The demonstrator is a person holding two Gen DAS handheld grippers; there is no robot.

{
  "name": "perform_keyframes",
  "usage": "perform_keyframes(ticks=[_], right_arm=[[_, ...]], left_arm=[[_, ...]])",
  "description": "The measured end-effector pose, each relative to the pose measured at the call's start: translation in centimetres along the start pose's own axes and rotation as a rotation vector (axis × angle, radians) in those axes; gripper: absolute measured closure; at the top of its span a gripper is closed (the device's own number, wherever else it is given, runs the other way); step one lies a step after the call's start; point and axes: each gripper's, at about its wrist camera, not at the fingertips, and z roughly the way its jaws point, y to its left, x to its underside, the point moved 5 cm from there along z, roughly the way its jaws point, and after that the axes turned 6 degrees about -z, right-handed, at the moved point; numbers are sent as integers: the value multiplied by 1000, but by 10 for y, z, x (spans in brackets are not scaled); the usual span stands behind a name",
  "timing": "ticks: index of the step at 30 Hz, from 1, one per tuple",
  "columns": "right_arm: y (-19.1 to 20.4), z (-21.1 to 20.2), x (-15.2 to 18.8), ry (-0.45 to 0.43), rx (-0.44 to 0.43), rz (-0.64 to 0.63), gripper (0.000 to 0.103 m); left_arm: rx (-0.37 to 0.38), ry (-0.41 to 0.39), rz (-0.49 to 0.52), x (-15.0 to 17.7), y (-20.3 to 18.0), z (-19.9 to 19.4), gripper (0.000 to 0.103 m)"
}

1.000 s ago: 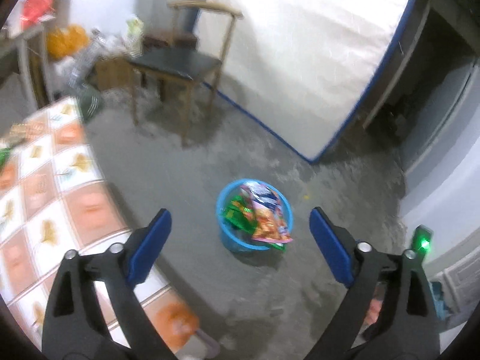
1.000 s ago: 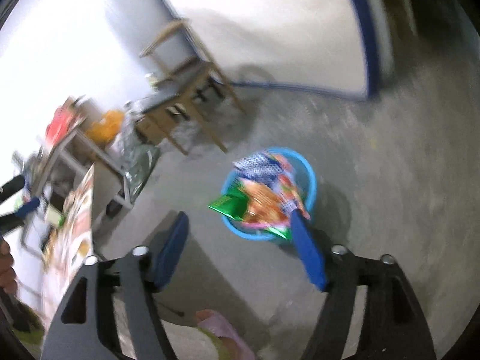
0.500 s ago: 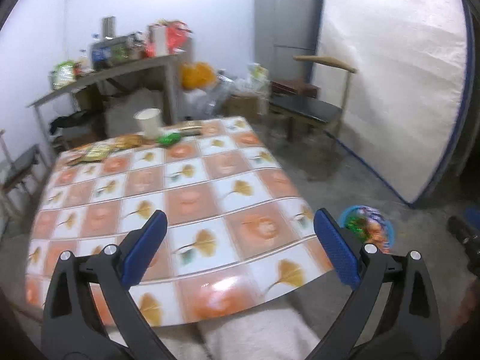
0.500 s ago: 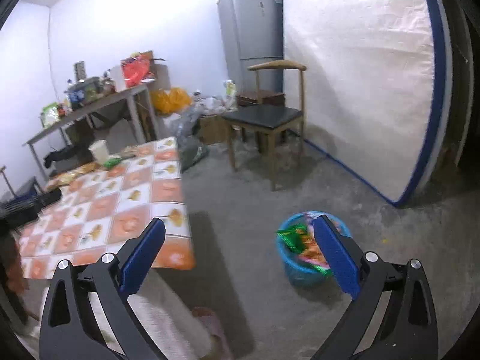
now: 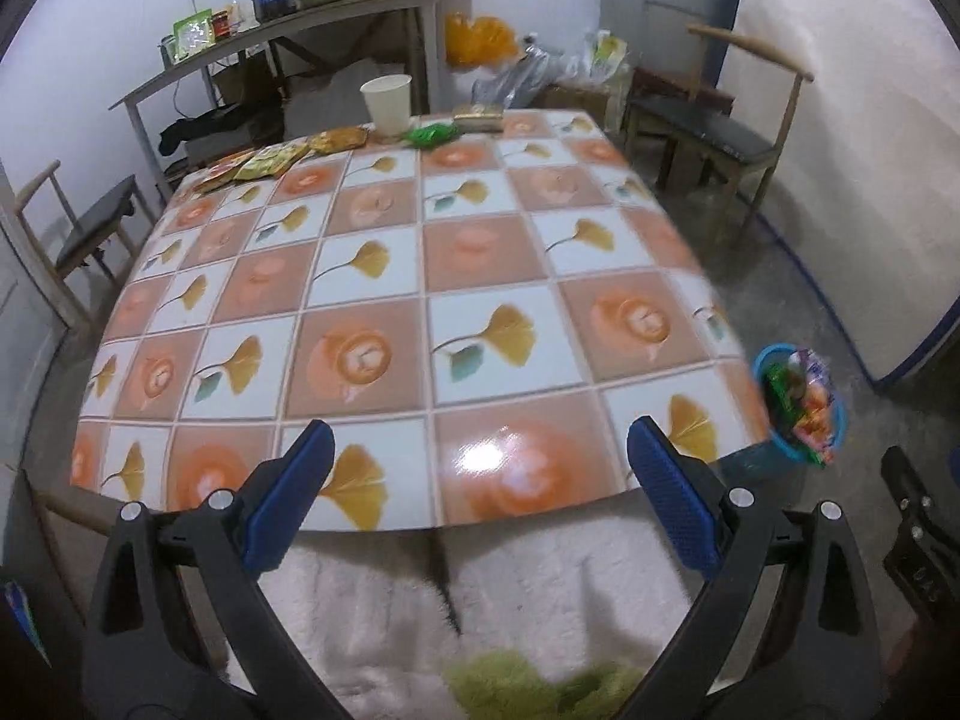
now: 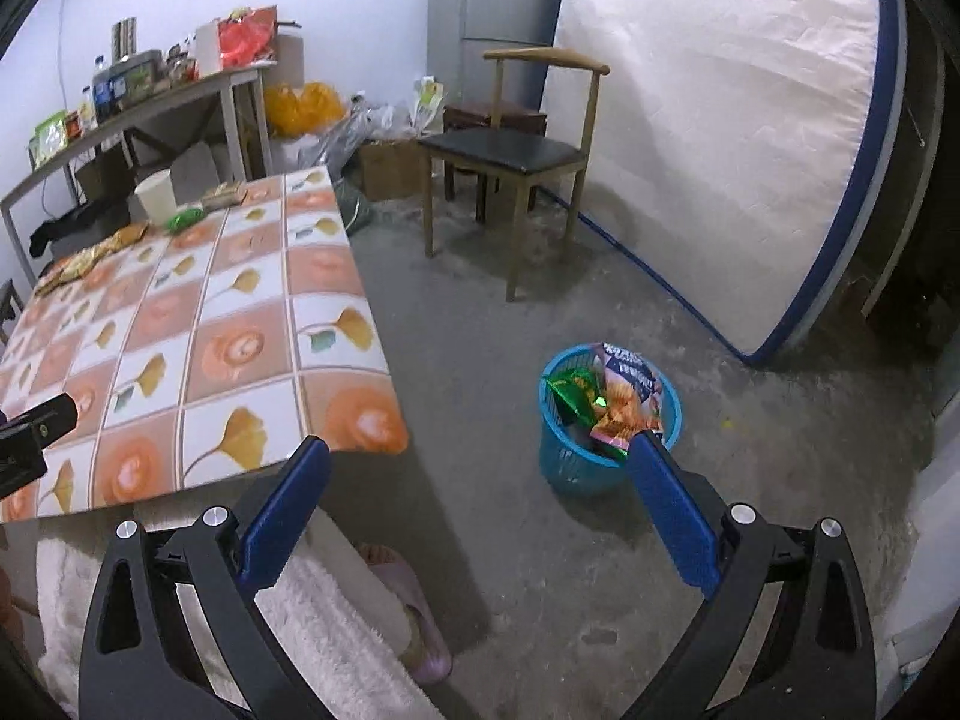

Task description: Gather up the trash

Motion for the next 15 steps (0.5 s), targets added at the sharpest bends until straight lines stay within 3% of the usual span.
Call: perform_keyframes(ticks=[6, 15], right_arm=[[10, 10, -2, 19, 2, -15, 7], [12, 14, -3, 33, -2, -10, 7]], left_arm=[[-67, -10, -17, 0, 13, 1, 9], [-103, -26, -20, -6, 16, -3, 9]])
